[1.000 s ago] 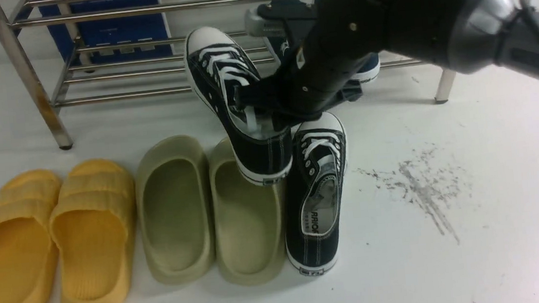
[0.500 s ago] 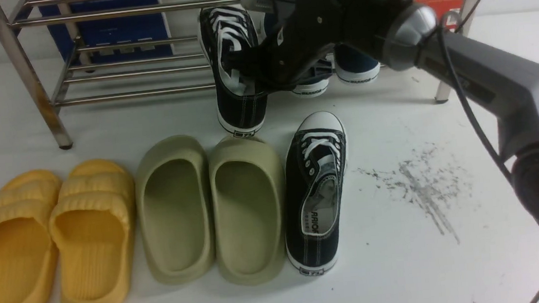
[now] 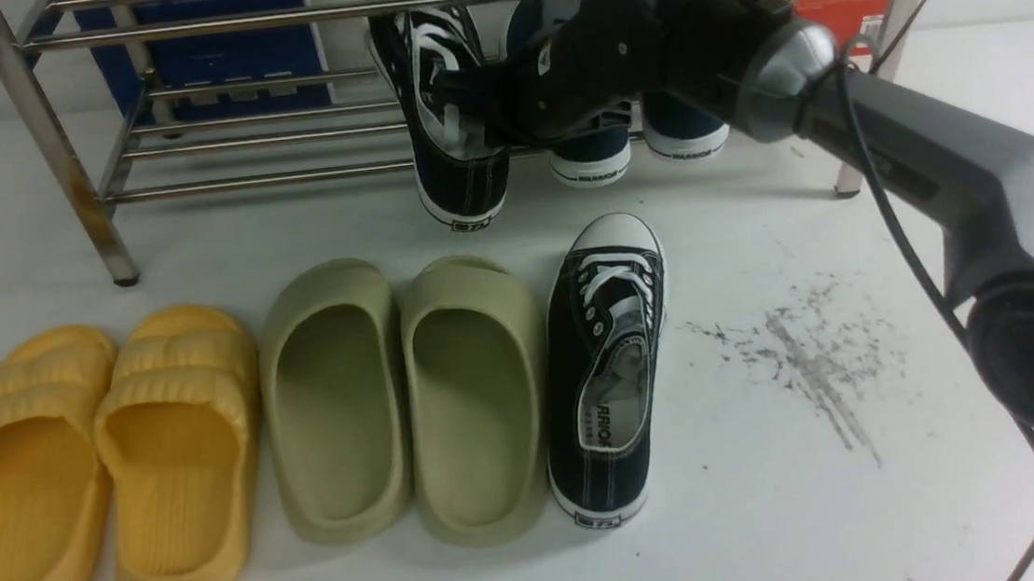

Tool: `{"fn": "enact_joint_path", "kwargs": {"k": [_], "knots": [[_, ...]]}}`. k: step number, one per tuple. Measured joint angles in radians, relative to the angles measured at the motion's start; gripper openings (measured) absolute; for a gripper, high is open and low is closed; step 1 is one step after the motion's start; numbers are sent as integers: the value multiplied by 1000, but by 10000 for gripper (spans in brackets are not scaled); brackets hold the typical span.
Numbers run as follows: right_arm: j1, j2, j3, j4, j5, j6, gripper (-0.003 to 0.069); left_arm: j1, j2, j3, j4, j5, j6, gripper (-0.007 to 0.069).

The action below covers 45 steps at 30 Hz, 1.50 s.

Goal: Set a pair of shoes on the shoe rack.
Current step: Use the right arm to put a shoe into the shoe rack

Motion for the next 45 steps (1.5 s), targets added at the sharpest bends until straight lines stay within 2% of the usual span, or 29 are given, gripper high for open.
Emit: {"fn": "enact_joint_path", "kwargs": {"k": [16, 29, 33, 40, 42, 45], "knots": [[0, 0, -2, -20, 1, 9, 52, 0, 0, 0, 0, 0, 0, 239], [3, 0, -4, -31, -27, 18, 121, 0, 0, 0, 0, 0, 0, 239], [6, 0, -4, -31, -30, 21, 169, 0, 0, 0, 0, 0, 0, 239], [7, -3, -7, -30, -30, 21, 374, 0, 0, 0, 0, 0, 0, 239], [7, -7, -8, -27, -30, 21, 412, 0, 0, 0, 0, 0, 0, 239], [8, -20, -8, -27, -24, 21, 433, 0, 0, 0, 0, 0, 0, 239]]}}
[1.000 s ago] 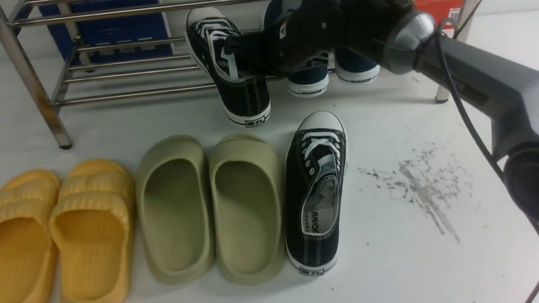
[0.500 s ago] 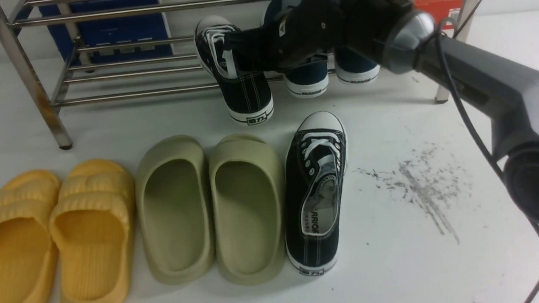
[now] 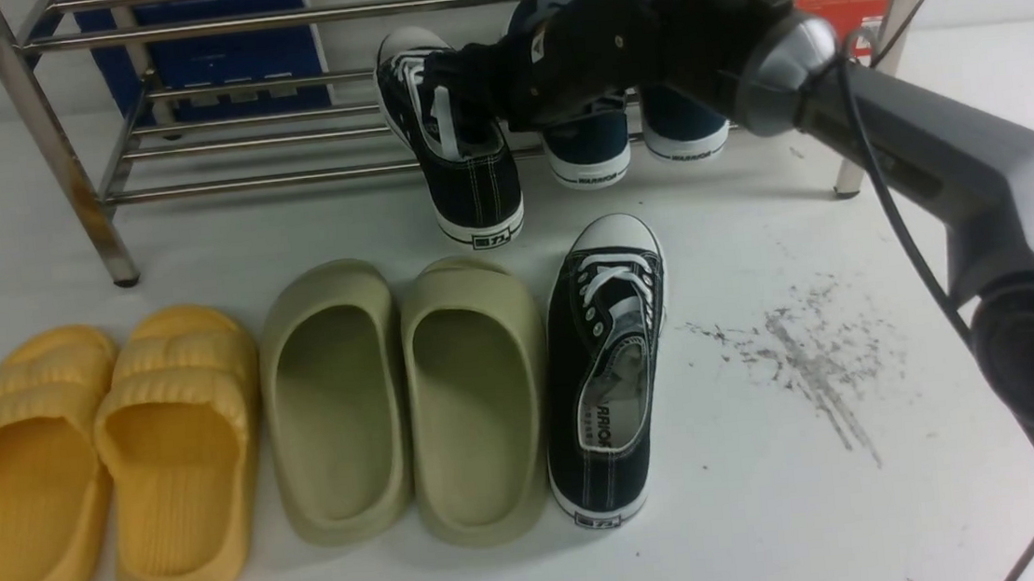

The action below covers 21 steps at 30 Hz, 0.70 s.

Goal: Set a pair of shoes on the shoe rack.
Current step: Use the right arm to put a shoe into the shoe rack

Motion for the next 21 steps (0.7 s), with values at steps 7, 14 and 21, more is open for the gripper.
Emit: {"fn": "enact_joint_path", "kwargs": {"k": [7, 14, 21], "knots": [[3, -66, -3, 12, 135, -48, 399, 0, 0, 0, 0, 0, 0, 239], [32, -177, -6, 77, 433, -259, 229, 0, 0, 0, 0, 0, 0, 239], [103, -186, 1, 83, 601, -467, 0, 0, 0, 0, 0, 0, 0, 239]]}}
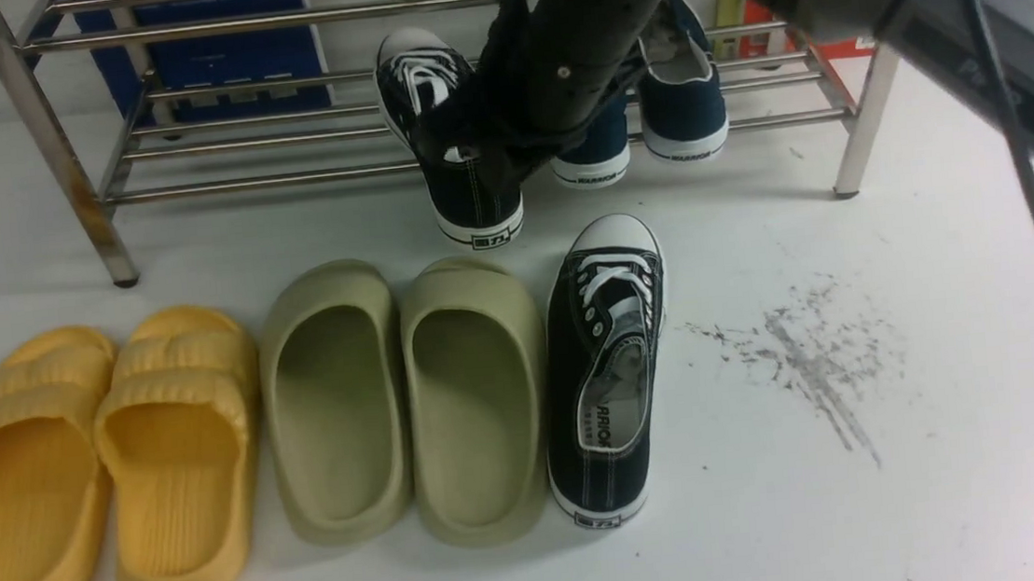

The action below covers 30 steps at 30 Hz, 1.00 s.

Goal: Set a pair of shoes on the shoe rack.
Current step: Use the right arm to put a shoe into the shoe rack

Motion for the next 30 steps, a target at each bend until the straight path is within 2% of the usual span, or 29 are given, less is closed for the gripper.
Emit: {"fn": "enact_joint_path", "kwargs": {"k": [2, 10, 25, 30], "knots": [[10, 34, 13, -8, 1, -43, -3, 0, 0, 0, 0, 0, 0, 239], [8, 123, 26, -22, -46, -53, -2, 0, 0, 0, 0, 0, 0, 239], [8, 199, 26, -46, -349, -53, 4, 0, 0, 0, 0, 0, 0, 239], [9, 208, 26, -60, -390, -53, 6, 0, 0, 0, 0, 0, 0, 239]]}}
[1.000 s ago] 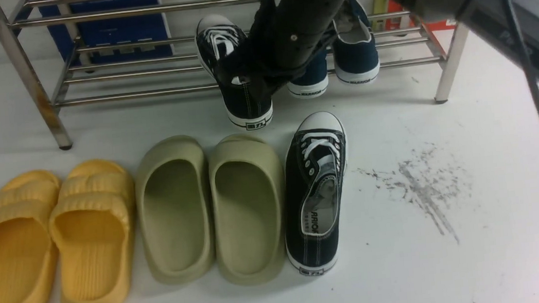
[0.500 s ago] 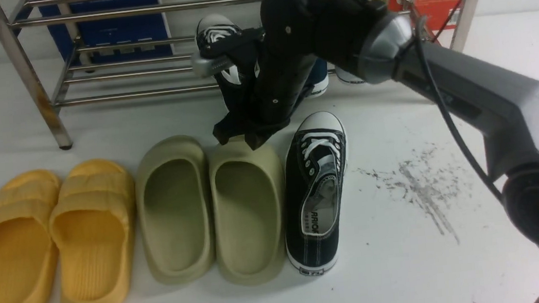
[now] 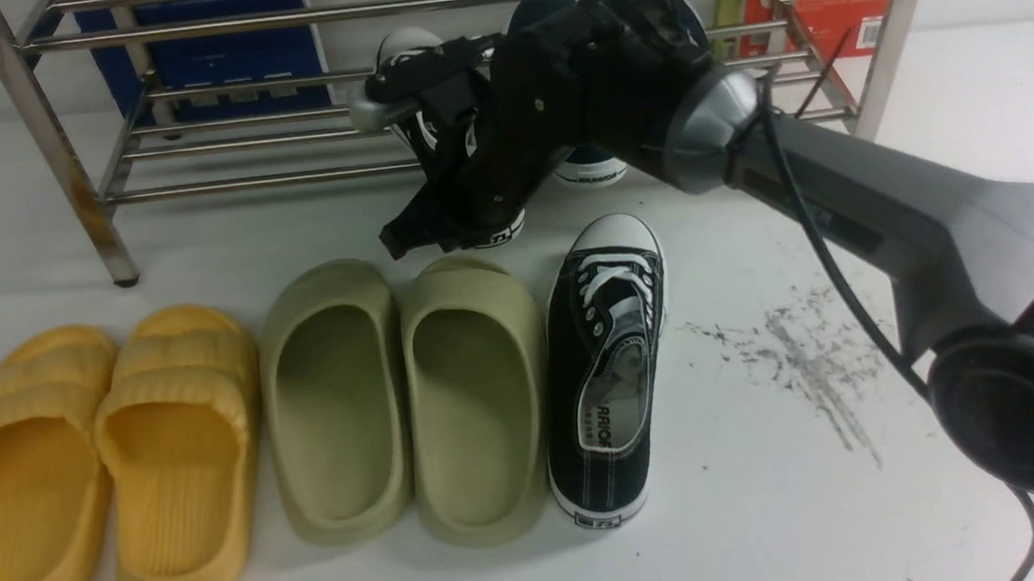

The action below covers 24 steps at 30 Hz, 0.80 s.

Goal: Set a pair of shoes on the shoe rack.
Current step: Use the right arm to put a shoe into the shoe rack

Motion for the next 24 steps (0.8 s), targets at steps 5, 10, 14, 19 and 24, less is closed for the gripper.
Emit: {"fn": "enact_joint_path", "kwargs": {"k": [5, 10, 14, 19, 24], "knots": [[1, -1, 0, 20, -26, 0, 8, 0, 0, 0, 0, 0, 0, 239], [0, -23, 0, 105, 133, 0, 13, 0, 0, 0, 0, 0, 0, 239], [0, -38, 0, 78, 262, -4, 13, 0, 0, 0, 0, 0, 0, 239], [-14, -22, 0, 2, 222, -4, 14, 0, 0, 0, 0, 0, 0, 239], [-30, 11, 0, -4, 157, -4, 14, 0, 0, 0, 0, 0, 0, 239]]}}
